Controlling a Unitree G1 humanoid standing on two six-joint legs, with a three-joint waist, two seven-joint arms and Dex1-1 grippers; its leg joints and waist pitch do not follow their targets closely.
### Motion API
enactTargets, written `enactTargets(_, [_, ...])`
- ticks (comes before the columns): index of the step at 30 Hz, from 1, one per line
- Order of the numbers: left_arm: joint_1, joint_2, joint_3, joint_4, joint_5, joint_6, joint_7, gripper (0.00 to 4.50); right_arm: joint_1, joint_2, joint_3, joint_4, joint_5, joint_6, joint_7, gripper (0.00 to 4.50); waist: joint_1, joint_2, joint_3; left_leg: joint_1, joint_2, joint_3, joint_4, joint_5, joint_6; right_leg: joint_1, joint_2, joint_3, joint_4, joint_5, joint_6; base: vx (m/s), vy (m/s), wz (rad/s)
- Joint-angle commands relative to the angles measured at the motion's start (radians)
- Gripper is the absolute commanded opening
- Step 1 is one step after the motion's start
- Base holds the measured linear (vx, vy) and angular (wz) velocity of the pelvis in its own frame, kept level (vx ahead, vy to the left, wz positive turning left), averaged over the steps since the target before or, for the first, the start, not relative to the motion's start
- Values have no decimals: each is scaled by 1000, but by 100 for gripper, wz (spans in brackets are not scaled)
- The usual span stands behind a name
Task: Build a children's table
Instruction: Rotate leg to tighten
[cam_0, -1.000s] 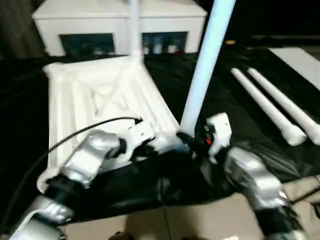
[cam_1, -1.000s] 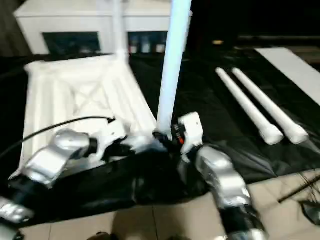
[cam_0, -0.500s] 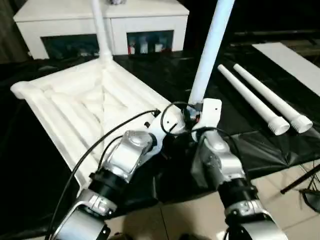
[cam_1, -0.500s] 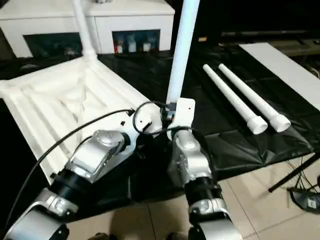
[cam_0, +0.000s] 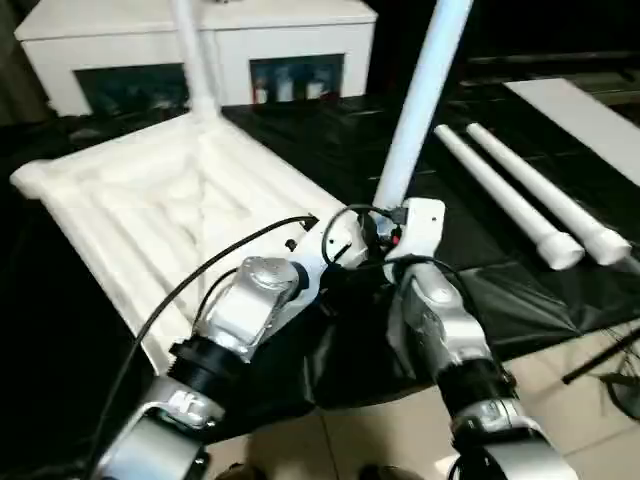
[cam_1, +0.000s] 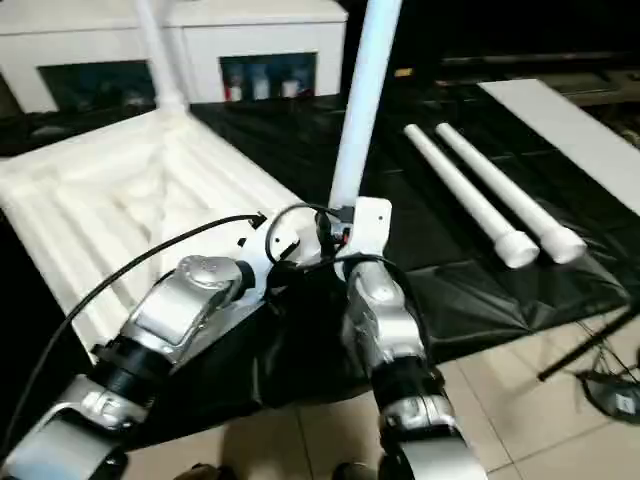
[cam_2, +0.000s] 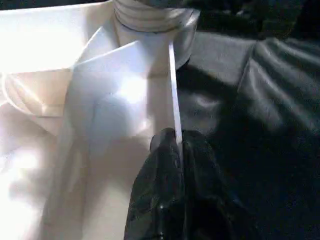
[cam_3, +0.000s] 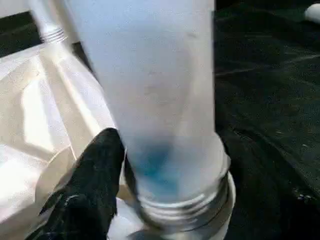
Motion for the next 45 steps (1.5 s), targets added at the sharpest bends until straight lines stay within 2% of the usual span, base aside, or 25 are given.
enactTargets(1, [7,20,-20,-71,-19,-74,-70,0,20,-30,14,-82,7,25,43,371,8,1,-72,33,50,-12,-80,-348,18,36,-50,42,-70,-300,-176,0,0,0])
enactTargets(2, [22,54,-32,-82,-26,-107,-125,0,48,-65,25,-137,12,46,83,371,8,1,-72,33,50,-12,-80,-348,18,36,-50,42,-70,-300,-176,0,0,0])
enactTargets(3, [31,77,-38,-87,-29,-121,-157,0,71,-93,32,-180,24,68,120,384,12,4,-73,38,50,-10,-80,-343,16,35,-46,43,-69,-285,-176,0,0,0])
enactTargets(4, [36,89,-42,-90,-30,-128,-173,0,82,-108,36,-202,29,79,140,384,21,5,-73,39,51,-7,-79,-320,17,36,-45,45,-64,-254,-182,0,0,0])
enactTargets(5, [36,89,-42,-90,-30,-128,-173,0,82,-108,36,-202,29,79,140,403,20,5,-72,36,50,-6,-80,-317,19,35,-45,46,-65,-250,-187,0,0,0])
enactTargets(6, [45,112,-47,-95,-34,-137,-200,0,103,-133,39,-240,38,98,181,403,21,6,-71,34,49,-7,-80,-315,17,37,-46,46,-64,-253,-189,0,0,0])
enactTargets(7, [53,139,-54,-104,-44,-146,-243,0,136,-177,56,-299,54,131,258,413,28,6,-73,33,52,-10,-81,-301,17,45,-48,44,-61,-245,-186,0,0,0])
enactTargets(8, [53,139,-54,-104,-44,-146,-243,0,136,-177,56,-299,54,131,258,413,28,6,-73,33,52,-10,-81,-301,17,45,-48,44,-61,-245,-186,0,0,0])
enactTargets(9, [59,171,-63,-117,-58,-156,-300,0,182,-255,97,-381,72,177,367,422,29,10,-72,35,51,-10,-81,-302,16,44,-41,43,-59,-227,-189,0,0,0])
enactTargets(10, [59,171,-63,-117,-58,-156,-300,0,182,-255,97,-381,72,177,367,422,32,9,-73,36,54,-10,-80,-295,16,45,-43,45,-56,-215,-189,0,0,0])
enactTargets(11, [65,225,-77,-138,-82,-190,-401,0,264,-401,163,-526,115,259,556,422,30,14,-71,31,50,-11,-81,-294,17,46,-44,45,-54,-205,-199,0,0,0])
enactTargets(12, [65,225,-77,-138,-82,-190,-401,0,264,-401,163,-526,115,259,556,422,44,12,-72,41,57,-9,-78,-297,28,49,-43,47,-56,-197,-185,0,0,0])
enactTargets(13, [65,243,-82,-145,-89,-203,-437,0,293,-456,181,-573,144,295,628,422,43,11,-69,33,54,-8,-82,-304,36,51,-45,48,-57,-209,-193,0,0,0])
enactTargets(15, [65,257,-83,-149,-97,-212,-470,0,310,-494,192,-597,164,314,685,422,45,9,-70,33,54,-7,-79,-306,36,48,-50,49,-56,-223,-206,0,0,0])
enactTargets(21, [71,272,-90,-165,-109,-215,-502,0,278,-461,190,-518,121,293,675,422,46,6,-71,39,55,-9,-79,-339,1,41,-54,48,-61,-305,-209,0,0,0])
enactTargets(23, [71,275,-92,-165,-111,-219,-502,0,273,-463,203,-521,129,296,677,422,48,3,-71,39,56,-7,-80,-334,1,40,-53,48,-62,-306,-205,0,0,0])
enactTargets(24, [72,277,-94,-165,-112,-222,-504,0,269,-460,208,-524,137,292,681,422,49,6,-71,42,57,-8,-80,-334,0,39,-53,49,-62,-305,-204,0,0,0])
enactTargets(25, [72,278,-94,-165,-112,-223,-506,0,265,-458,208,-523,138,289,683,422,50,3,-72,41,56,-7,-78,-328,1,40,-54,49,-60,-297,-204,0,0,0])
enactTargets(30, [77,278,-93,-169,-106,-226,-513,0,253,-451,205,-504,116,274,692,422,49,3,-75,36,55,-7,-76,-292,10,45,-53,48,-55,-267,-209,0,0,0])
enactTargets(34, [77,281,-94,-166,-105,-230,-514,0,253,-451,203,-496,110,268,699,378,50,3,-78,35,54,-6,-73,-260,19,48,-52,47,-50,-230,-217,0,0,0])
enactTargets(37, [77,282,-94,-164,-105,-232,-514,0,256,-456,199,-493,112,265,700,367,51,5,-81,35,53,-6,-70,-242,27,50,-52,47,-47,-204,-226,0,0,0])
enactTargets(45, [77,283,-95,-162,-105,-235,-519,0,264,-453,197,-485,102,257,706,287,50,6,-79,37,54,-6,-71,-280,14,49,-51,47,-49,-236,-224,0,0,0])
